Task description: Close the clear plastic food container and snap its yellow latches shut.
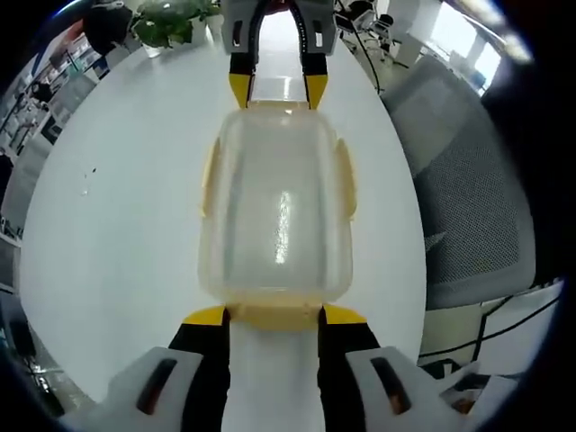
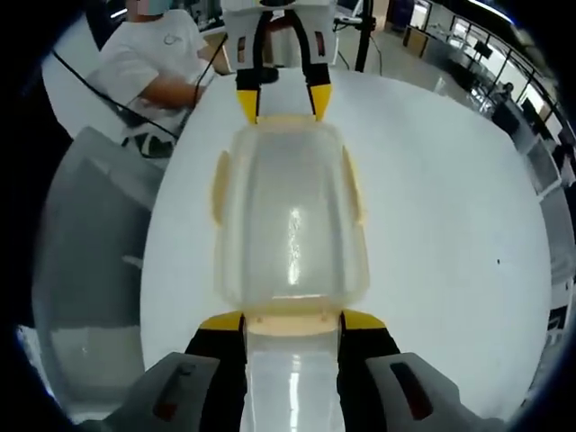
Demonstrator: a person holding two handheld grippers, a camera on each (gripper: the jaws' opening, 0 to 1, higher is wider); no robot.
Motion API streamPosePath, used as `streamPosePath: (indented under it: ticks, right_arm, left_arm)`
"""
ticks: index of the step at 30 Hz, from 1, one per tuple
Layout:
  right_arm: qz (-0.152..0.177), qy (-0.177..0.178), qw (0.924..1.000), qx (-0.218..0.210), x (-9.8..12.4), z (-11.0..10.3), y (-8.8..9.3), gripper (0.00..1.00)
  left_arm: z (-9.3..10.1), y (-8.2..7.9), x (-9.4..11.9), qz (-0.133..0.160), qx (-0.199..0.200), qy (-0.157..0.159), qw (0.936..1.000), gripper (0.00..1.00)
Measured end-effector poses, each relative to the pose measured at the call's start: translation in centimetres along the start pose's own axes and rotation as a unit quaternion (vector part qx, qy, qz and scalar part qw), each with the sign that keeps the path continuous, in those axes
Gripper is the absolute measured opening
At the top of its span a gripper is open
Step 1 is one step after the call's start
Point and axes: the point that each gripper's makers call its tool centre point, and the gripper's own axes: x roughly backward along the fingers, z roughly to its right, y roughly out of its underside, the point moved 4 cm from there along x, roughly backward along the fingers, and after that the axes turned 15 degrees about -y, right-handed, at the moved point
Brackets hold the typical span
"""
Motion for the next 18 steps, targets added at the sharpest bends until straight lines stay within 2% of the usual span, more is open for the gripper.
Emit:
streamPosePath:
  ticks: [8,18]
  right_arm:
    - [0.001,0.003,1.0000,-0.002,0.4,0.0,0.2,0.37]
    - [-0.003,0.001,1.0000,-0.001,0.9,-0.4,1.2,0.37]
  left_arm:
    - [-0.5,-0.5,0.2,-0.003,-0.006,-0.002,1.0000,0.36]
    - [0.1,-1.6,0.0,0.000,-0.002,-0.001,1.0000,0.36]
